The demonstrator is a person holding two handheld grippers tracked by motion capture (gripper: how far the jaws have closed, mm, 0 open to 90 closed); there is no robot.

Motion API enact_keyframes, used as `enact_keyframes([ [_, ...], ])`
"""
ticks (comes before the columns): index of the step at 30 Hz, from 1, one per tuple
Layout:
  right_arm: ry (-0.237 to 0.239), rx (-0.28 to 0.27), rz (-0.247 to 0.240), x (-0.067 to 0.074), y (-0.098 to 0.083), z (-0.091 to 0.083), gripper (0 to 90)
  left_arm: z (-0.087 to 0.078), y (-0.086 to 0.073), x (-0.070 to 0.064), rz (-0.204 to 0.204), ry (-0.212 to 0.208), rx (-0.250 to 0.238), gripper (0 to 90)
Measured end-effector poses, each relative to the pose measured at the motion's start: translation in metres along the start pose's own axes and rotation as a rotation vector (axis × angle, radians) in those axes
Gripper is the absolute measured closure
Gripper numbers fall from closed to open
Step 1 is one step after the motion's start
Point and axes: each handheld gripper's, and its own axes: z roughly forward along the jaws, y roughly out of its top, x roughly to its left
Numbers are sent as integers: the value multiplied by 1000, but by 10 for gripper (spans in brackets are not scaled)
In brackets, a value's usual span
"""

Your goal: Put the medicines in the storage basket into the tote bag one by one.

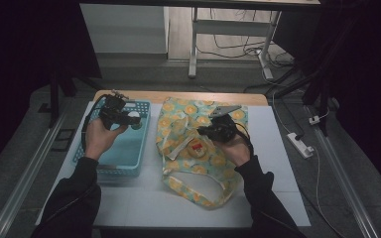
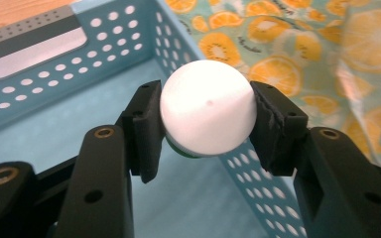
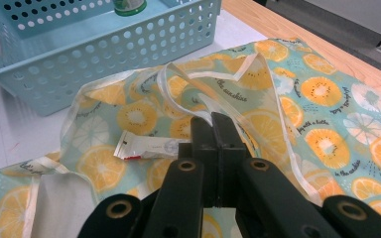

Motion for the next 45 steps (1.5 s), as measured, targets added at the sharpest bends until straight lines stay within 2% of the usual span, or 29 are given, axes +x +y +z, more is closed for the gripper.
enact_keyframes([
  [8,-1,-2,2,-1,0,0,900,-12,-6,-17,31,-25,-42,504],
  [16,-1,-2,2,-1,0,0,900,-15,-14,-37,72,-48,-67,504],
  [29,0,0,0,0,0,0,900,-9,-24,-67,131,-123,-79,504],
  [39,0,1,-1,1,0,0,900,-4,-23,-99,210,-166,-70,504],
  [45,1,3,-5,1,0,1,900,4,-20,-116,250,-195,-62,504],
])
